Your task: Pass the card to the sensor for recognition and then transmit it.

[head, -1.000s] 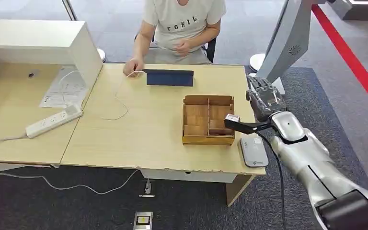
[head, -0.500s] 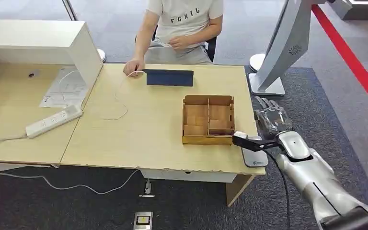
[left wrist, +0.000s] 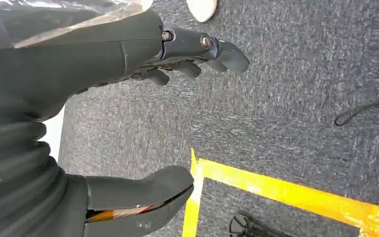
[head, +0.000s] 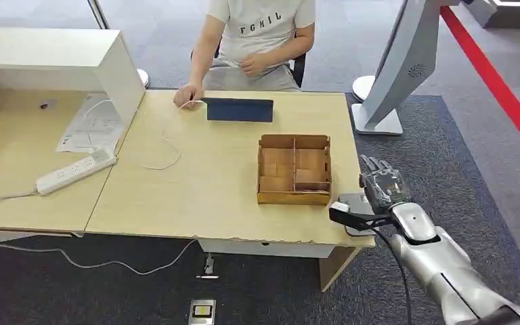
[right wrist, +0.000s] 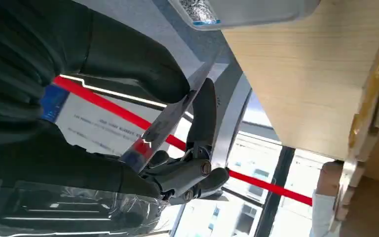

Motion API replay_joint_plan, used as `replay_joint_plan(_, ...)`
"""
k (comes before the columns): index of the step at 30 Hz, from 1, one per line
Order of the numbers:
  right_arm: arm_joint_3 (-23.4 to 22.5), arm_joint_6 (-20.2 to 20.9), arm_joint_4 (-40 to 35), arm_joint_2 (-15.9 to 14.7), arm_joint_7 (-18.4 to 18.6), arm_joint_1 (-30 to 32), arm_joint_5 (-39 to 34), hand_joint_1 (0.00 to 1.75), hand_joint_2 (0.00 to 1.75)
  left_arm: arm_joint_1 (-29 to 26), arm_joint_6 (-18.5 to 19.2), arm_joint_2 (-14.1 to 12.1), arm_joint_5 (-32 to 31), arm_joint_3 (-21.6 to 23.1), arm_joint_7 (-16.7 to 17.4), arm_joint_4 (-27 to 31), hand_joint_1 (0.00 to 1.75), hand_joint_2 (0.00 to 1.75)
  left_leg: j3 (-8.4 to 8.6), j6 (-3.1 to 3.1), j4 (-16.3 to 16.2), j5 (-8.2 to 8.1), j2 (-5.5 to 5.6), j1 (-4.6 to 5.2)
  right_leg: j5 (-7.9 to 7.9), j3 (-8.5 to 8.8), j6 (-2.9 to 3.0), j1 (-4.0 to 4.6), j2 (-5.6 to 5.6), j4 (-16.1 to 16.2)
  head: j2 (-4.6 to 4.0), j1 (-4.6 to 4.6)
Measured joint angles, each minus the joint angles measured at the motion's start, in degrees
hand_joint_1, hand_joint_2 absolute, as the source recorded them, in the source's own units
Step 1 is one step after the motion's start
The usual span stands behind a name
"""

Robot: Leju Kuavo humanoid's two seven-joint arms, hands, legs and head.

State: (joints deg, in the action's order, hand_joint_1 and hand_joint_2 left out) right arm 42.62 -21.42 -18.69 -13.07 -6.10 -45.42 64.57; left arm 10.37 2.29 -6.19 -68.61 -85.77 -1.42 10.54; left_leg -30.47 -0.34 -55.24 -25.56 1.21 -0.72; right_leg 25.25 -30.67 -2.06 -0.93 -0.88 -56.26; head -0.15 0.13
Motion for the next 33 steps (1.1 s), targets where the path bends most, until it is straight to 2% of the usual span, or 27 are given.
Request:
replay_joint_plan(10,0.0,-0.5,-2.2,0.7,-1.0,2.7,0.8,1.75,1.75,0.0,-0.5,0.3,0.1,0.0,0.9,0.0,0.0,1.75,-0.01,0.0,0.0,0.0,0.0,0.0,0.0,0.0,0.0,0.0,0.0,0.0,0.0,-0.02)
replay_joint_plan(33,-0.2,0.3,-4.4,1.2,-0.6,5.4,0.5,1.75,1.75,0.0,-0.4,0.7,0.0,0.0,0.1,-0.1,0.0,1.75,0.03,0.0,0.0,0.0,-0.02,0.0,0.0,0.02,0.0,0.0,0.0,0.0,0.0,0.0)
